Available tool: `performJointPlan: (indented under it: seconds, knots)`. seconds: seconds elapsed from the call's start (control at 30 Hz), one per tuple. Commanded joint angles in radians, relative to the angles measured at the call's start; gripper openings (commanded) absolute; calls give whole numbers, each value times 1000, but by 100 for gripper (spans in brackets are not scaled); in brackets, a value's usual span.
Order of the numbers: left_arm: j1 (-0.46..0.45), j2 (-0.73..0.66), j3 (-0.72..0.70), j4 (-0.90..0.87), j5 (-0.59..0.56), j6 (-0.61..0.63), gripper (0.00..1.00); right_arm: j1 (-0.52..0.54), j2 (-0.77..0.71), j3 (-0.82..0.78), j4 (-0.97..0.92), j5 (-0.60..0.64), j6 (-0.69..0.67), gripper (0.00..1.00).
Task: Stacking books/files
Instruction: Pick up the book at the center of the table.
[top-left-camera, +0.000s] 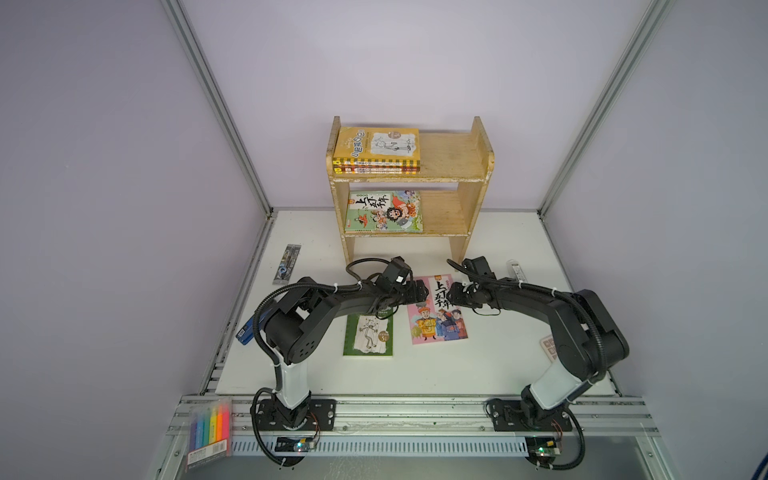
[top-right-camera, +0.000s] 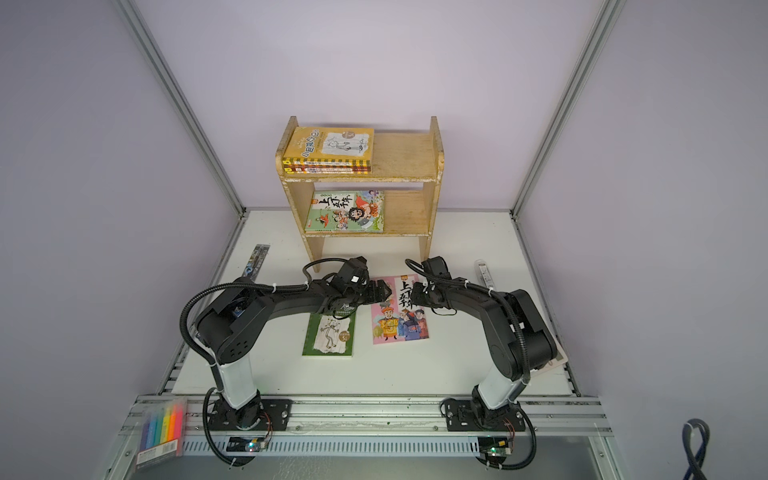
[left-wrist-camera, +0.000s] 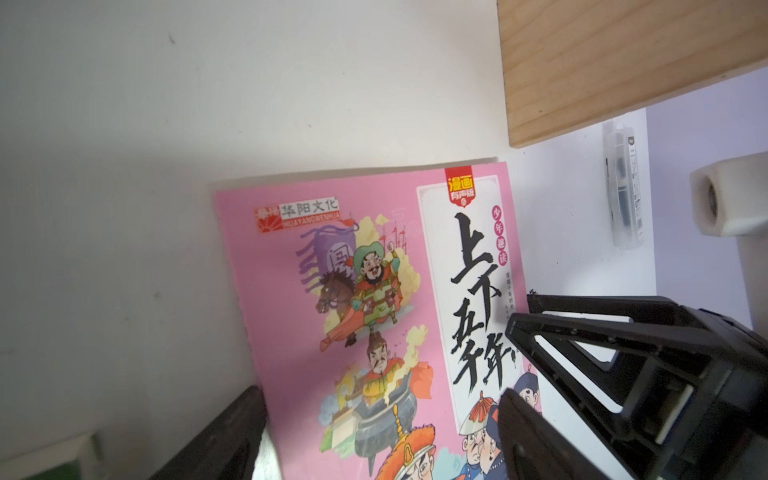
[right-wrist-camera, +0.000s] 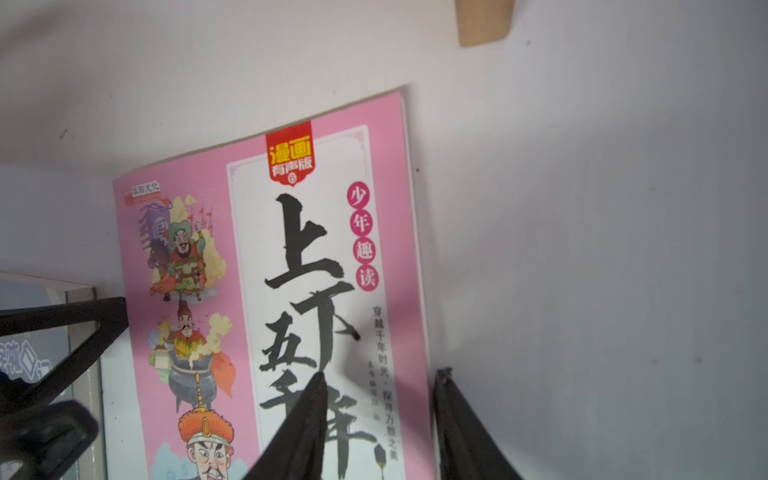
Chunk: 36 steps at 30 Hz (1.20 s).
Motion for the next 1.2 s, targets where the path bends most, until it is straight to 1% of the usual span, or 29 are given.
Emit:
performJointPlan:
  seconds: [0.0,0.23,0.5,0.73,0.83,0.93,1.17]
  knots:
    - [0,11,-12,-13,46,3,90,1,20,-1,-23,-24,6,43]
    - [0,-35,-45,85,85,-7,89,2,26,-4,-21,-25,15,44]
    - [-6,-133,-58,119,80,7,89,1,38,-3,-20,-36,10,44]
    - [-9,-123,-46,164,103,4,89,2,51,-3,-19,-47,6,44]
    - [-10,-110,-43,161,103,-3,88,2,52,-1,-19,-48,4,44]
    - [-11,-100,-41,155,102,-4,84,2,53,0,-17,-47,3,44]
    - [-12,-77,-24,123,102,-4,65,2,60,2,-19,-45,-2,44]
